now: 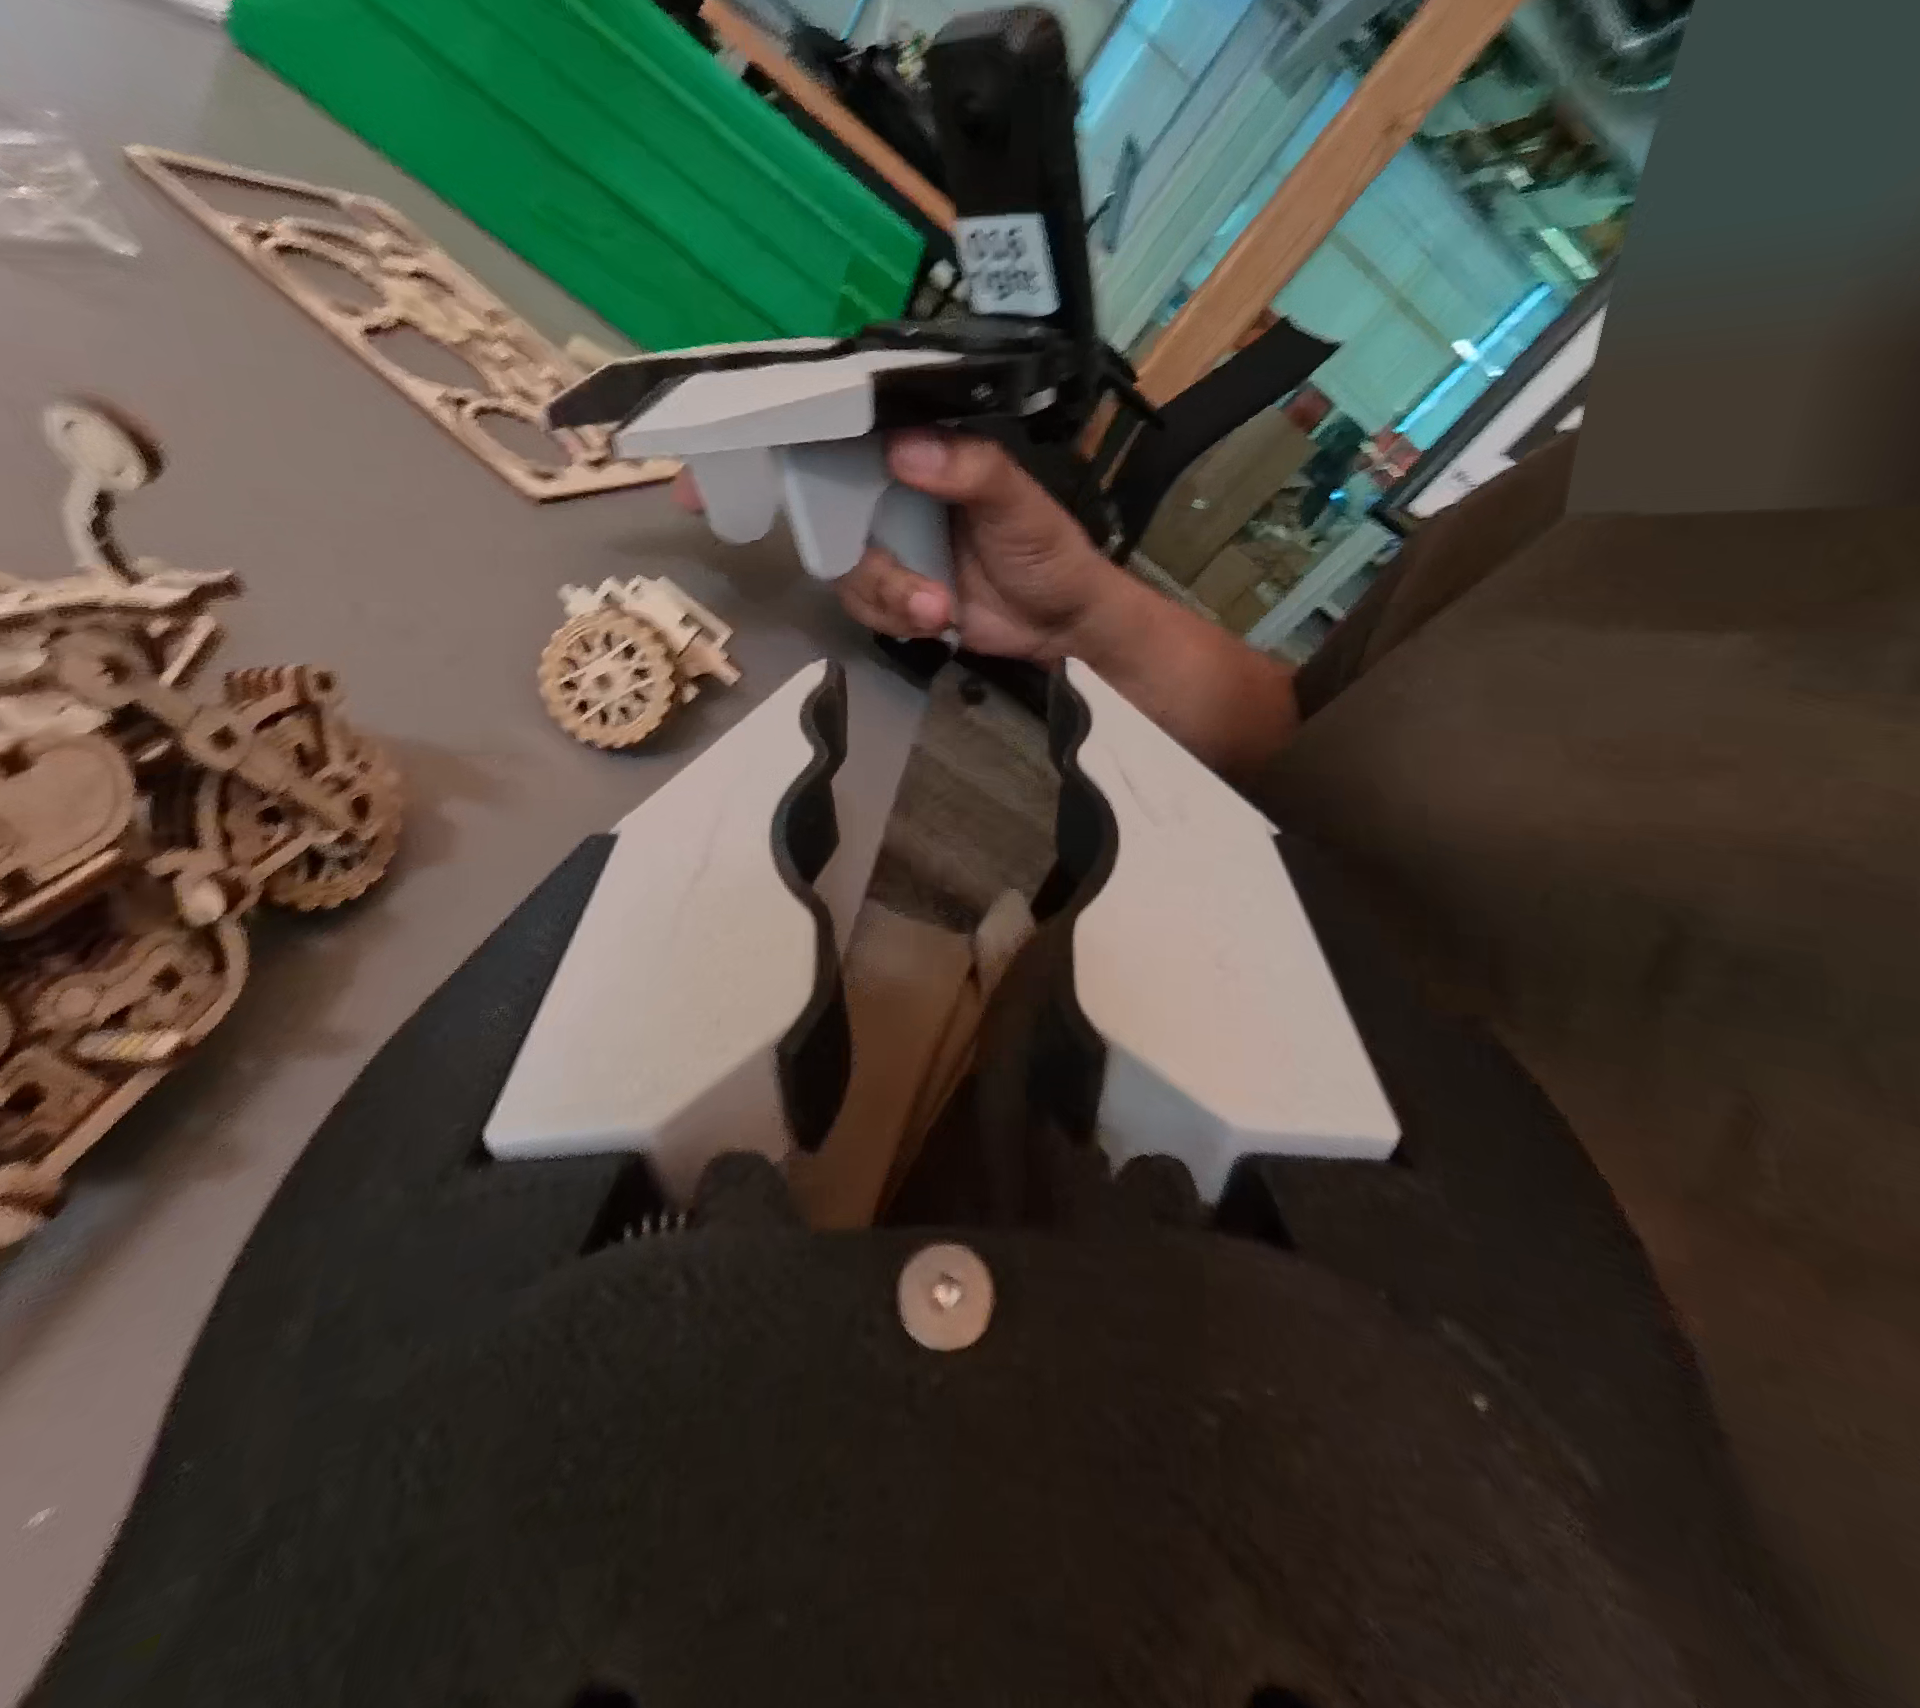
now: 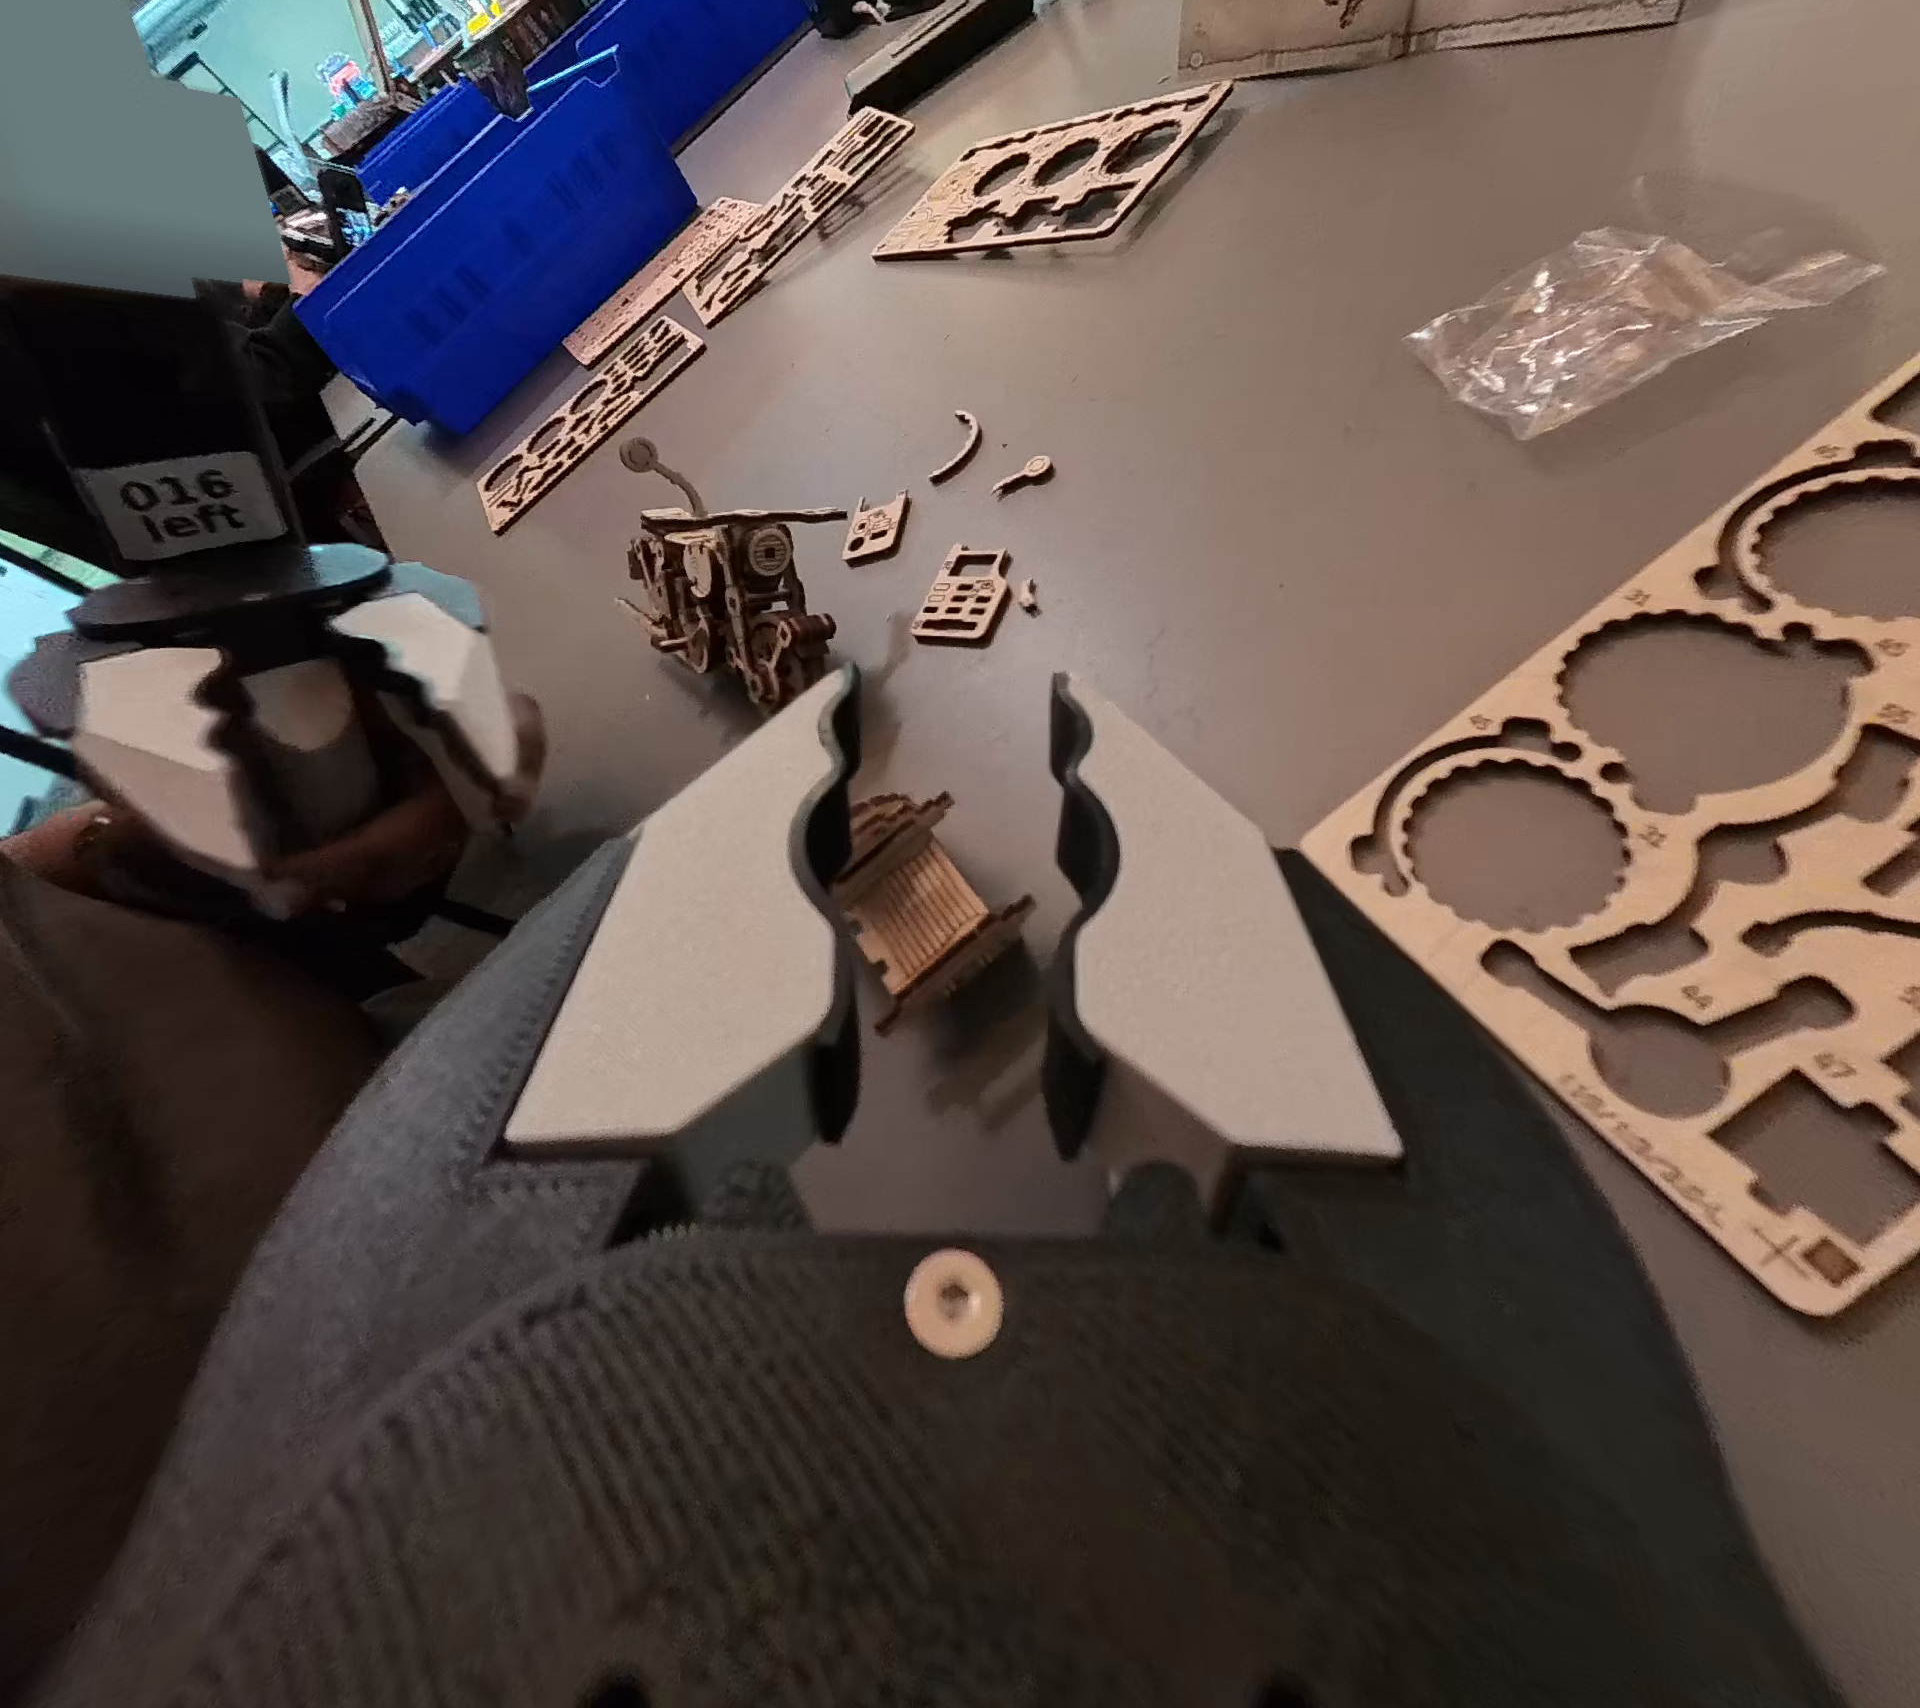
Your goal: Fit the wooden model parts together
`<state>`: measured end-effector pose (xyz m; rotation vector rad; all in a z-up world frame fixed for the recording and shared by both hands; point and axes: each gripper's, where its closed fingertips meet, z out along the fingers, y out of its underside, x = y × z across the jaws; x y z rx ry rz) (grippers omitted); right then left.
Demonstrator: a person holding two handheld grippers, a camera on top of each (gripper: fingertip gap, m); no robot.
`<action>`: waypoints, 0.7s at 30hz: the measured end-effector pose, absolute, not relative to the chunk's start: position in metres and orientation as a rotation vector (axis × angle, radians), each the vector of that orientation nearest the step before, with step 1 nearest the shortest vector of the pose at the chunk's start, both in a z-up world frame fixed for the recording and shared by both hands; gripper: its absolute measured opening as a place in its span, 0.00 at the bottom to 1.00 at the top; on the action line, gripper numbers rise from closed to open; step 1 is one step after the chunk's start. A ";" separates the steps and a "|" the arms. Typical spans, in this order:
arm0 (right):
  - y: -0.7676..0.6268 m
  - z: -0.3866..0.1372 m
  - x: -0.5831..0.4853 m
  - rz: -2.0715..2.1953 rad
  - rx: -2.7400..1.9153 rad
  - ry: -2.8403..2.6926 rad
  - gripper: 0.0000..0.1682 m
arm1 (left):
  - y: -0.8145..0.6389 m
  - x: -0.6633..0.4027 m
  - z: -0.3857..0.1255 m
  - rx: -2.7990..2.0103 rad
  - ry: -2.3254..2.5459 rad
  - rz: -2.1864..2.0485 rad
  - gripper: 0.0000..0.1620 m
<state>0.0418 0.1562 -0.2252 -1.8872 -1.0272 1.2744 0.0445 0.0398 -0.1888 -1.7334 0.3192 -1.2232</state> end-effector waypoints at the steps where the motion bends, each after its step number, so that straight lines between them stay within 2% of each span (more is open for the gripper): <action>1: 0.160 -0.224 0.043 1.259 -1.875 -1.015 0.20 | 0.038 0.044 -0.180 -1.696 0.324 -1.251 0.22; 3: 0.167 -0.218 0.047 1.242 -1.842 -0.980 0.20 | 0.042 0.033 -0.166 -1.648 0.282 -1.244 0.22; 7: 0.169 -0.204 0.049 1.302 -1.784 -0.918 0.19 | 0.066 -0.013 -0.155 -1.742 0.239 -1.122 0.08; 8: 0.170 -0.202 0.049 1.309 -1.777 -0.915 0.19 | 0.079 -0.030 -0.158 -1.806 0.226 -1.033 0.09; 9: 0.170 -0.202 0.050 1.308 -1.776 -0.917 0.19 | 0.094 -0.049 -0.161 -1.864 0.219 -0.927 0.13; 11: 0.169 -0.203 0.050 1.303 -1.782 -0.930 0.19 | 0.126 -0.087 -0.170 -1.951 0.237 -0.681 0.15; 14: 0.167 -0.205 0.049 1.304 -1.789 -0.943 0.19 | 0.178 -0.140 -0.200 -2.084 0.291 -0.350 0.28; 16: 0.167 -0.205 0.049 1.306 -1.791 -0.944 0.19 | 0.206 -0.168 -0.230 -2.211 0.312 -0.199 0.42; 18: 0.167 -0.206 0.051 1.300 -1.796 -0.944 0.19 | 0.227 -0.181 -0.248 -2.263 0.315 -0.132 0.45; 21: 0.170 -0.207 0.055 1.284 -1.806 -0.928 0.19 | 0.250 -0.186 -0.257 -2.275 0.272 -0.135 0.44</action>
